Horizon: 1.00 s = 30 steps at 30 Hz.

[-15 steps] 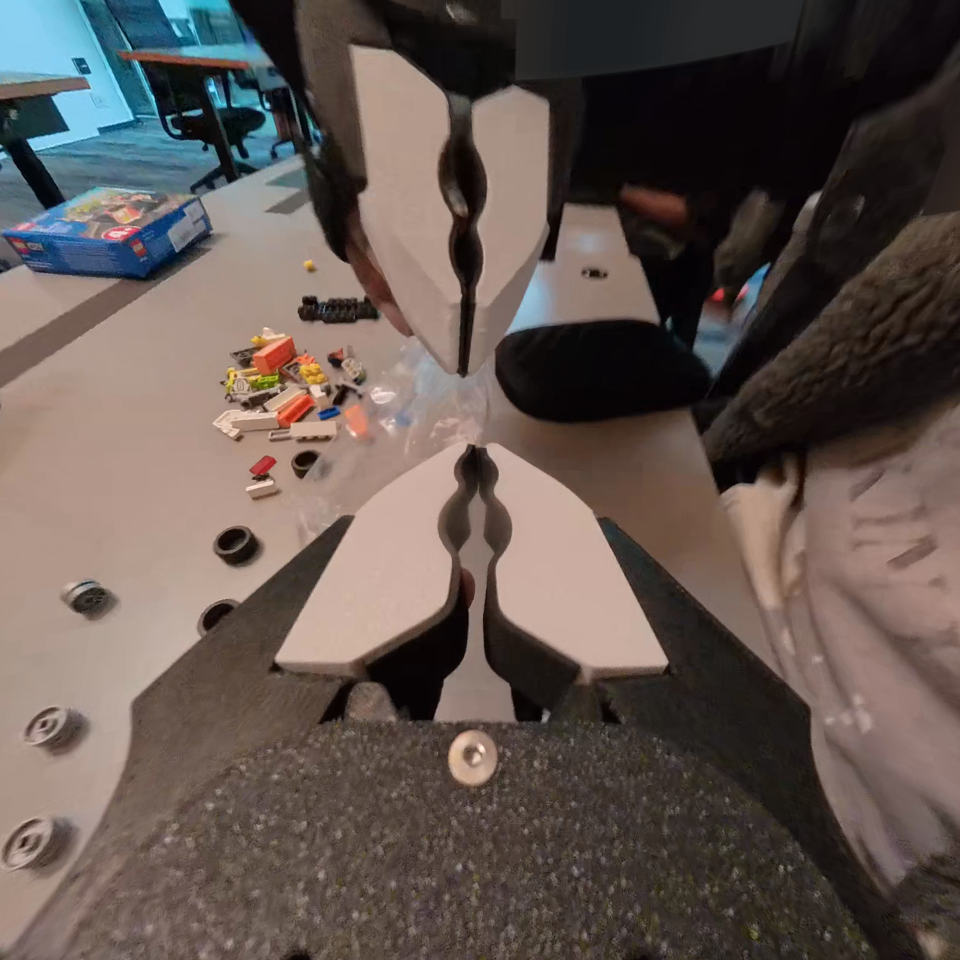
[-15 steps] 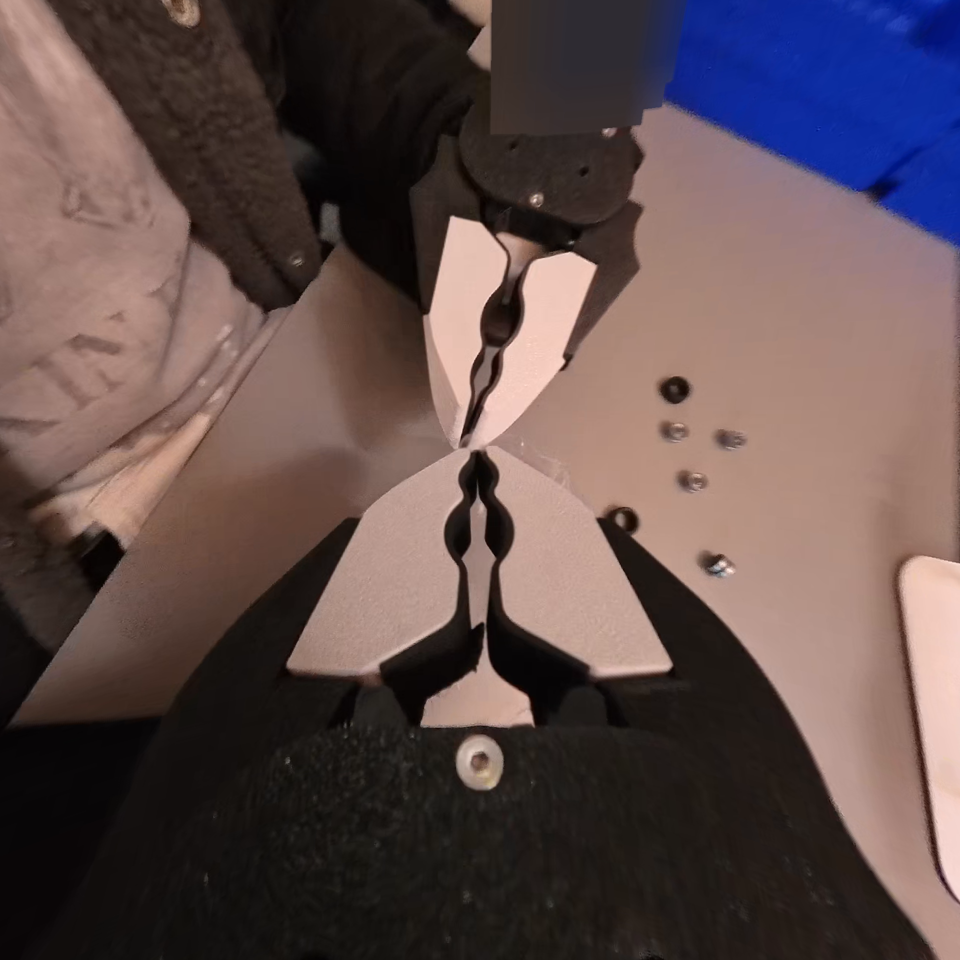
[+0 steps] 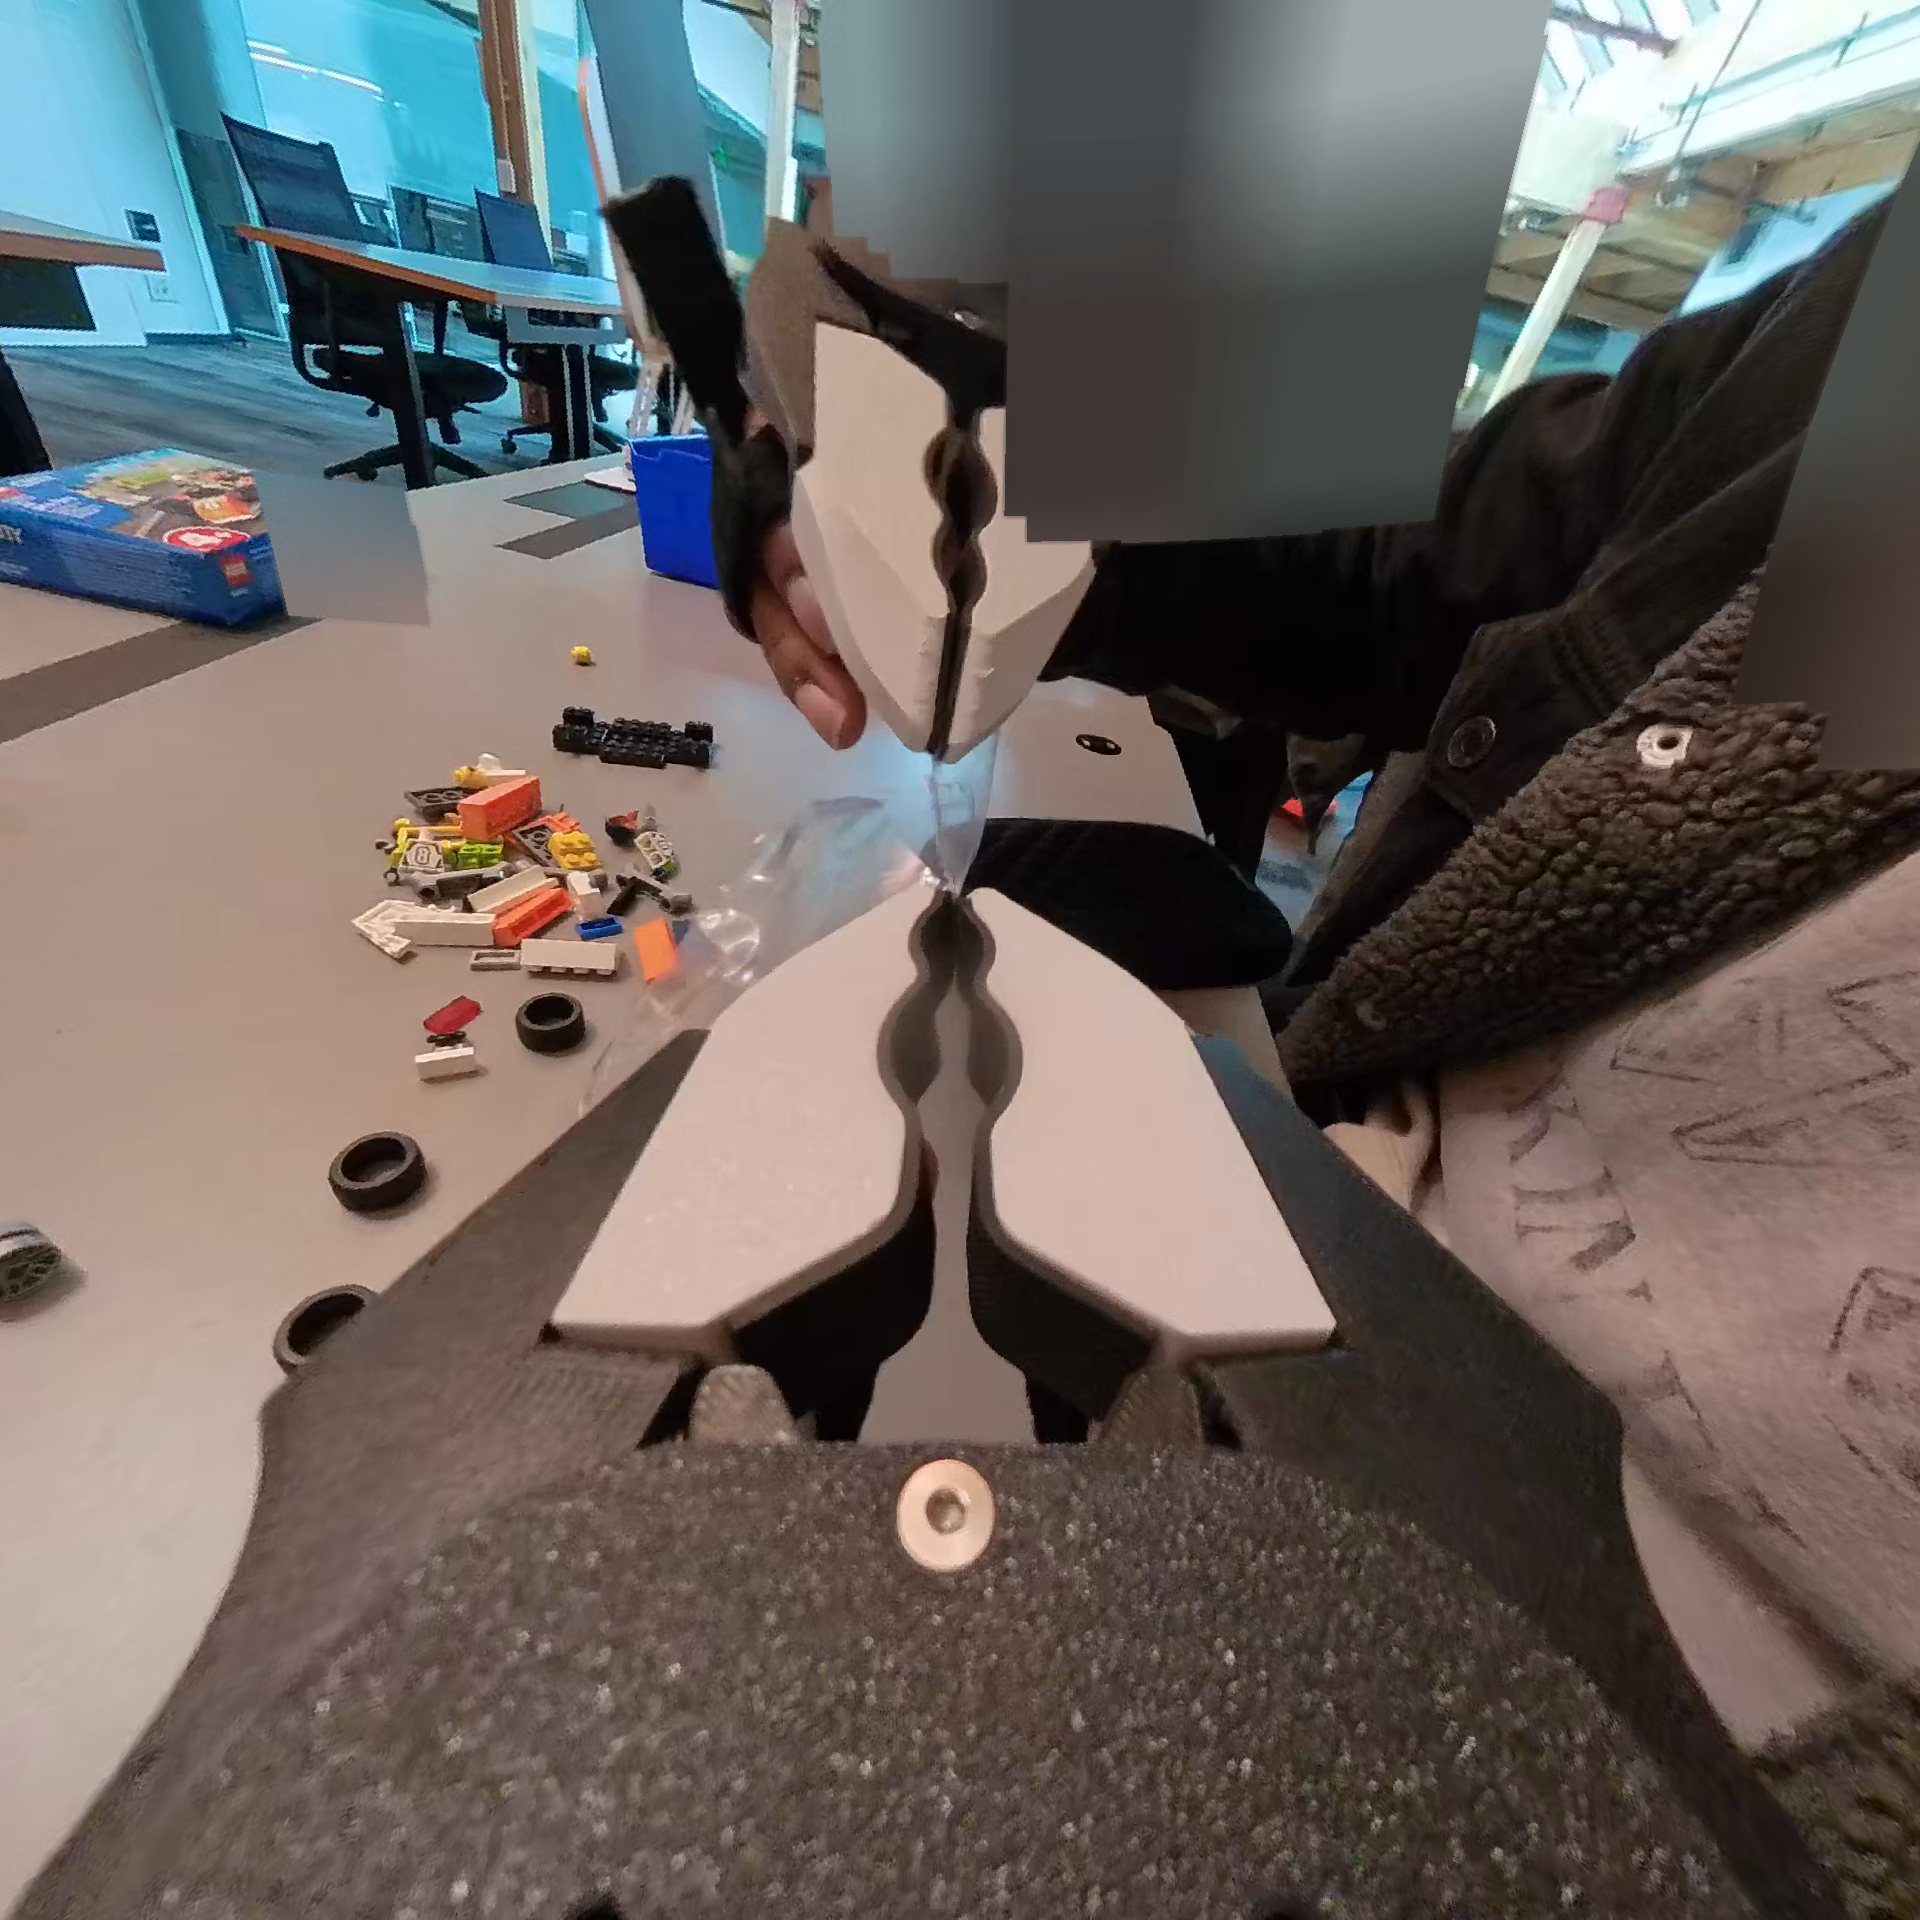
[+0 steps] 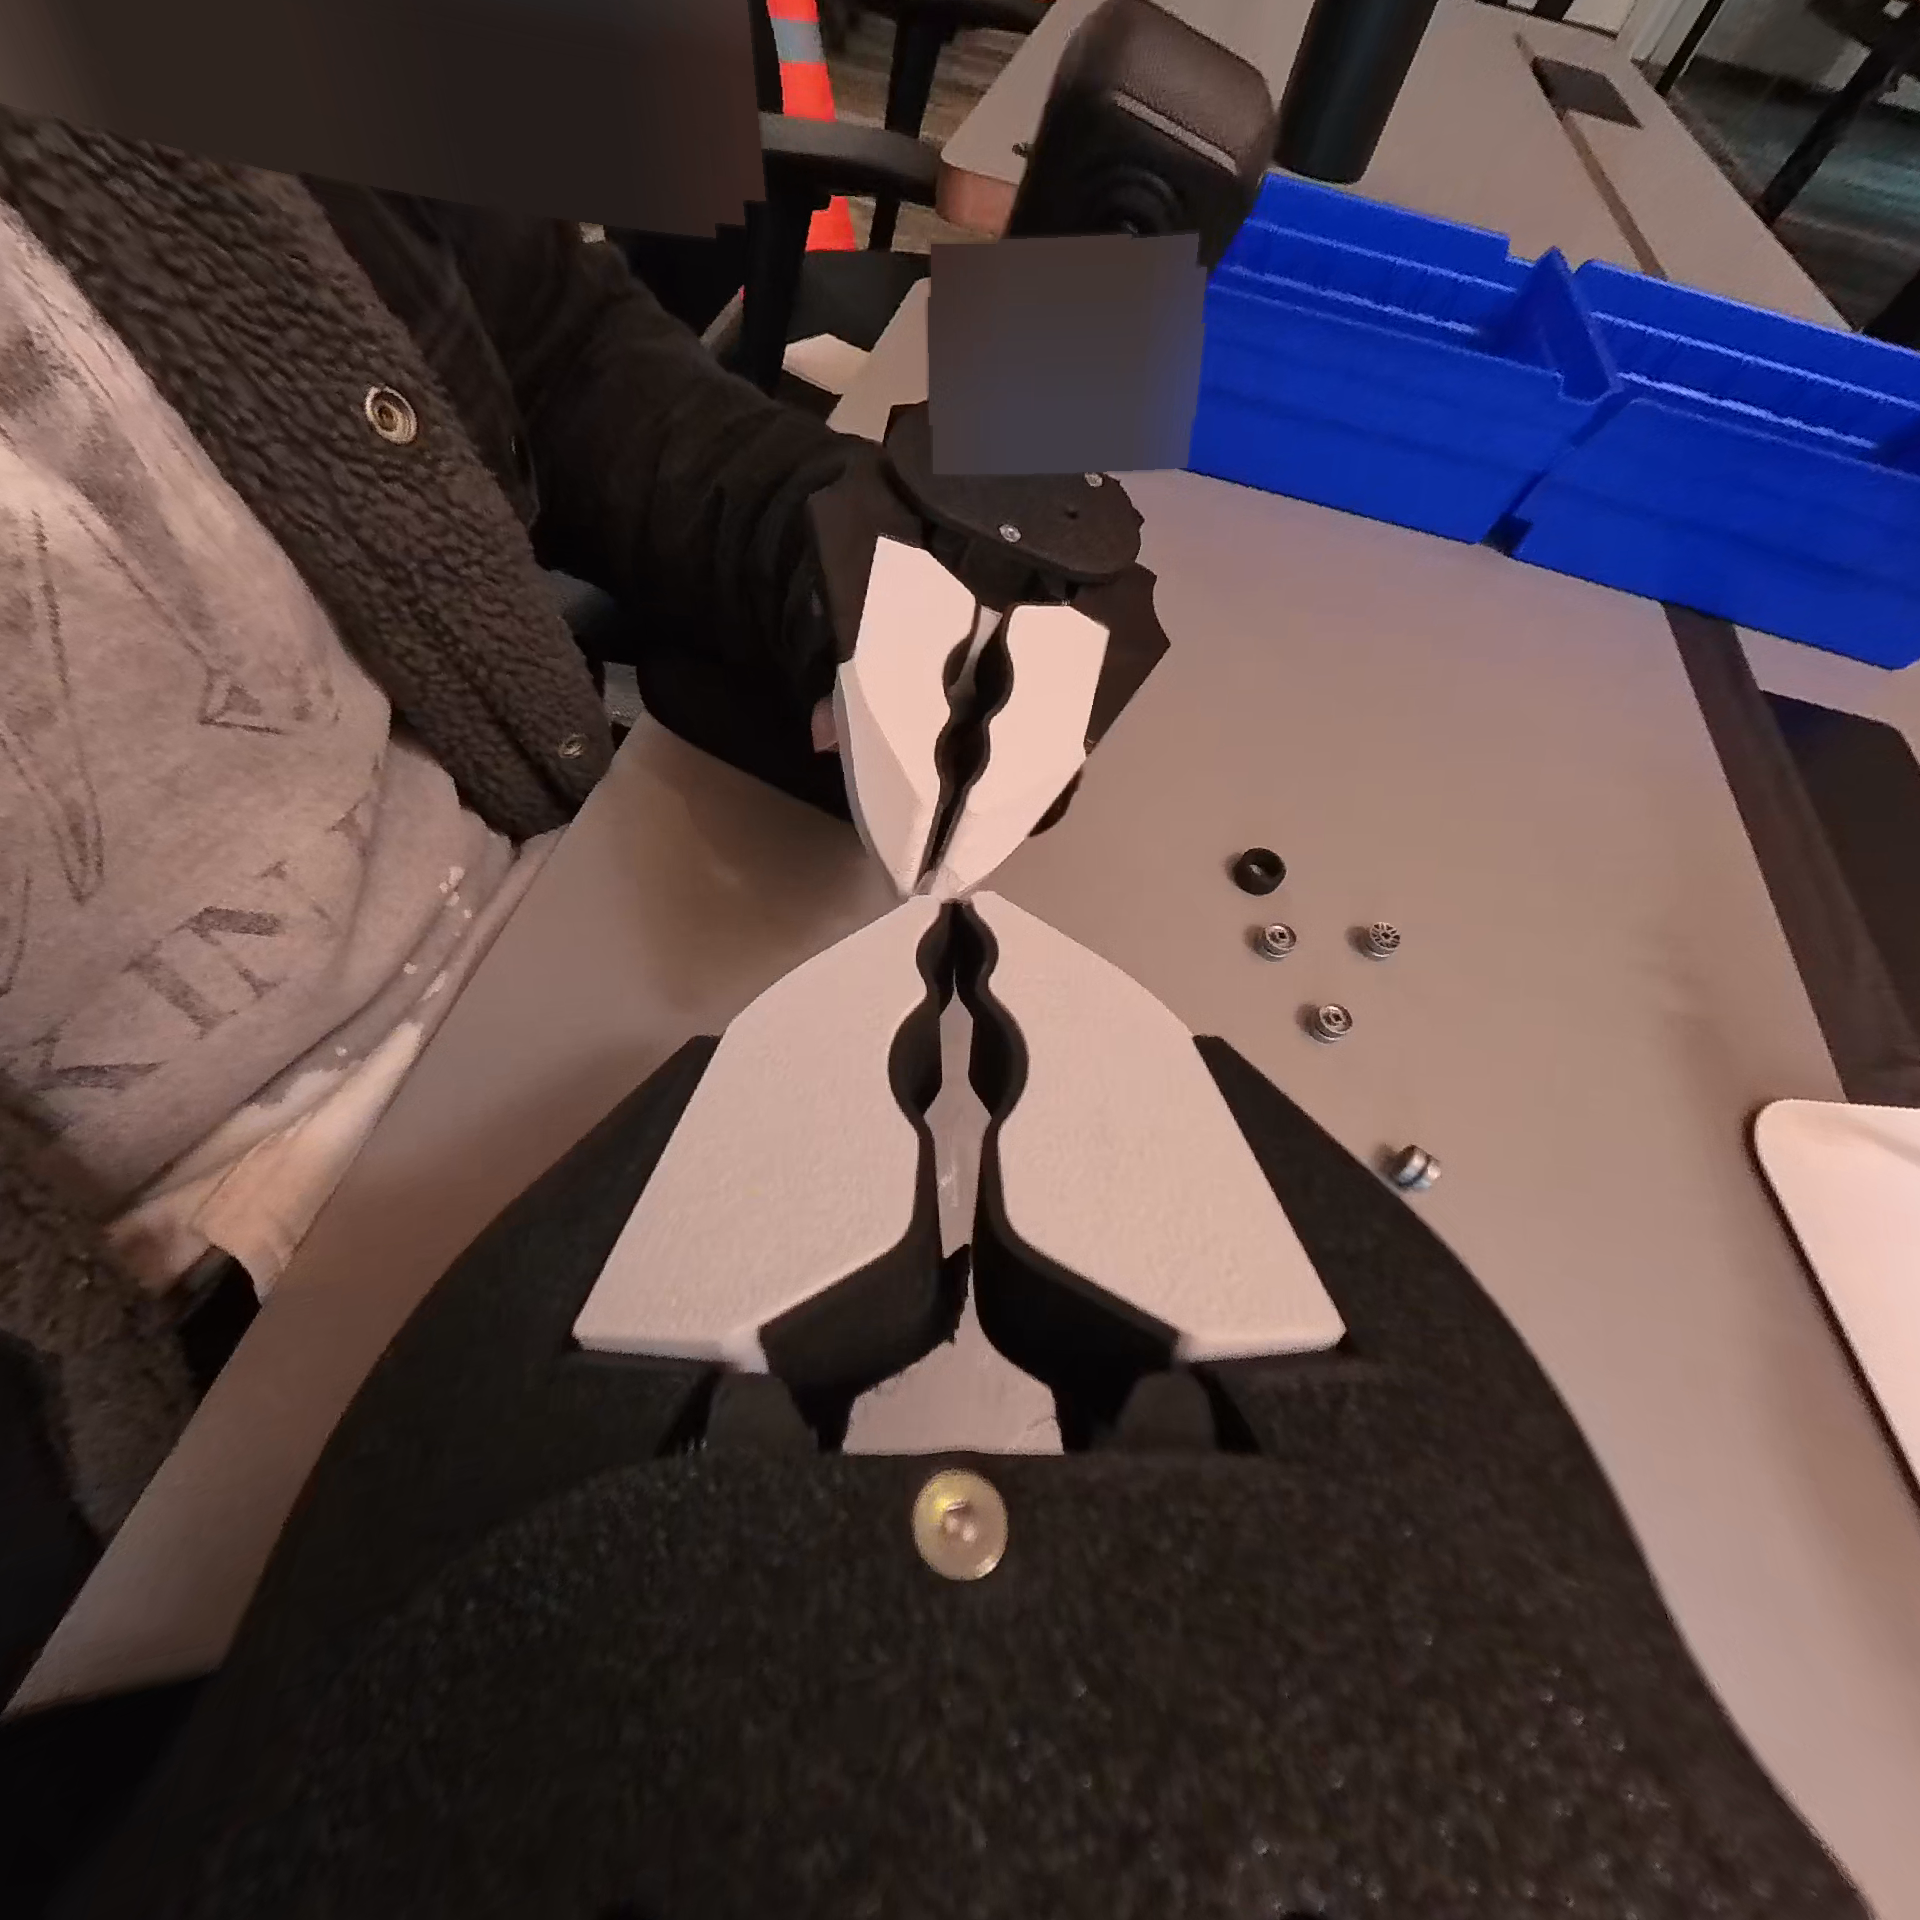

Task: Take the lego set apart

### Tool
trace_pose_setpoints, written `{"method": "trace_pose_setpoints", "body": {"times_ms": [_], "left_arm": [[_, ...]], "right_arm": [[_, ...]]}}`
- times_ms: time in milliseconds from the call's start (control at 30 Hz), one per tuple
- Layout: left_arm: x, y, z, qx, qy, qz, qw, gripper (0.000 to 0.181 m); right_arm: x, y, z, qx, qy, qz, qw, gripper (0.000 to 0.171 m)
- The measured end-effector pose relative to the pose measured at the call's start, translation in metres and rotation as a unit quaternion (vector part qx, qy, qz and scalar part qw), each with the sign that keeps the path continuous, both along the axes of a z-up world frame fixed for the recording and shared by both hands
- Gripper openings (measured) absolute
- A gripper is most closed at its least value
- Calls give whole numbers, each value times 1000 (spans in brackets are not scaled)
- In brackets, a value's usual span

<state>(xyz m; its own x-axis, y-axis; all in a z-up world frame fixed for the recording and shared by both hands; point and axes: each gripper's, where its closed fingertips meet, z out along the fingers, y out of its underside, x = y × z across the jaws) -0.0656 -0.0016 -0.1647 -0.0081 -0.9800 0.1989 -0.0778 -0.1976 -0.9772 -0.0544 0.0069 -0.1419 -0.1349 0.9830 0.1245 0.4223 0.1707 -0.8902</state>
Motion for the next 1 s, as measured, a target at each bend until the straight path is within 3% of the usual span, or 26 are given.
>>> {"method": "trace_pose_setpoints", "body": {"times_ms": [433, 733, 1000], "left_arm": [[1, 8, 6, 120, 62, 29, 990, 17], [11, -2, -10, 218, 119, -9, 969, 0], [11, -3, 1, 132, 65, -6, 989, 1]], "right_arm": [[-5, -4, -12, 3, -54, 27, 998, 0], [-6, -10, -18, 12, -75, 45, 996, 0], [-2, -12, -10, 7, -43, 33, 999, 0]]}}
